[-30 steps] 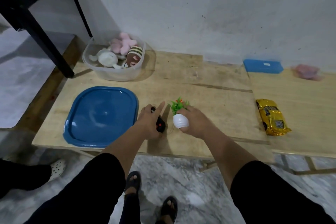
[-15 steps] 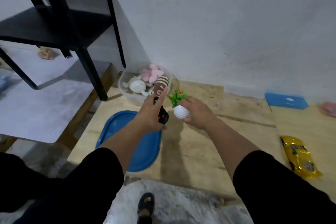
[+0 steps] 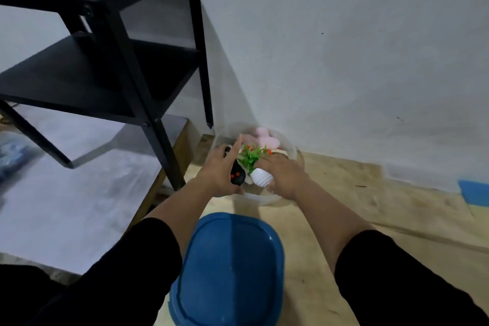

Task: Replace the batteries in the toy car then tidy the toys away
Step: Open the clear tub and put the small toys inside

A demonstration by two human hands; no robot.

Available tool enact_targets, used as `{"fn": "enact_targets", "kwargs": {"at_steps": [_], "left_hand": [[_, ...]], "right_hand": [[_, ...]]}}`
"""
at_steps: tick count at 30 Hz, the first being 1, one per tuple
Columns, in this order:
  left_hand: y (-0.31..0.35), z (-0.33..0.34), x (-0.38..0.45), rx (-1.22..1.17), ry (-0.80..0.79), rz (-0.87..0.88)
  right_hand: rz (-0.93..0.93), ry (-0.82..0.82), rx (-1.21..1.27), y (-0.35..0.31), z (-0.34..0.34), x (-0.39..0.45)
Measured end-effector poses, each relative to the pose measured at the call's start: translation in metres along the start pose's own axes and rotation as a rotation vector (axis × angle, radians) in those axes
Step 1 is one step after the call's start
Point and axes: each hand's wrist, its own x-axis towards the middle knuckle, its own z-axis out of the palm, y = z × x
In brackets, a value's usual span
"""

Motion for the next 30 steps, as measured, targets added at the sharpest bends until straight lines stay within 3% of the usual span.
{"fn": "enact_targets", "kwargs": {"at_steps": [4,7,10,16,23,25,30], "left_hand": [[-0.011,-0.001,0.013,-0.074,-0.139,0.054],[-0.014,-0.001,0.013,-0.145,-0.246,0.071],[-0.016,-0.001,0.011,-0.164,-0.267,0.053],[-0.012,0.005,-0.004,-0.175,-0.136,0.011],[-0.011,0.024,-0.064,-0.197,0.033,-0.071],[-0.013,0.036,-0.090,-0.180,0.029,-0.118],[-0.016,0.079,-0.157,-0.017,-0.189,-0.390]], "right_hand": [[0.002,-0.101,0.146,0.001,0.017,0.015],[-0.075,-0.176,0.123,-0.001,0.023,0.018],[-0.042,-0.229,0.182,-0.002,0.024,0.018],[-0.014,-0.041,0.285,-0.013,0.012,0.007],[-0.053,0.318,0.194,-0.039,0.018,-0.051],[-0.067,0.357,0.171,-0.051,0.029,-0.073],[0.040,0.069,0.137,-0.076,0.068,-0.135]]}}
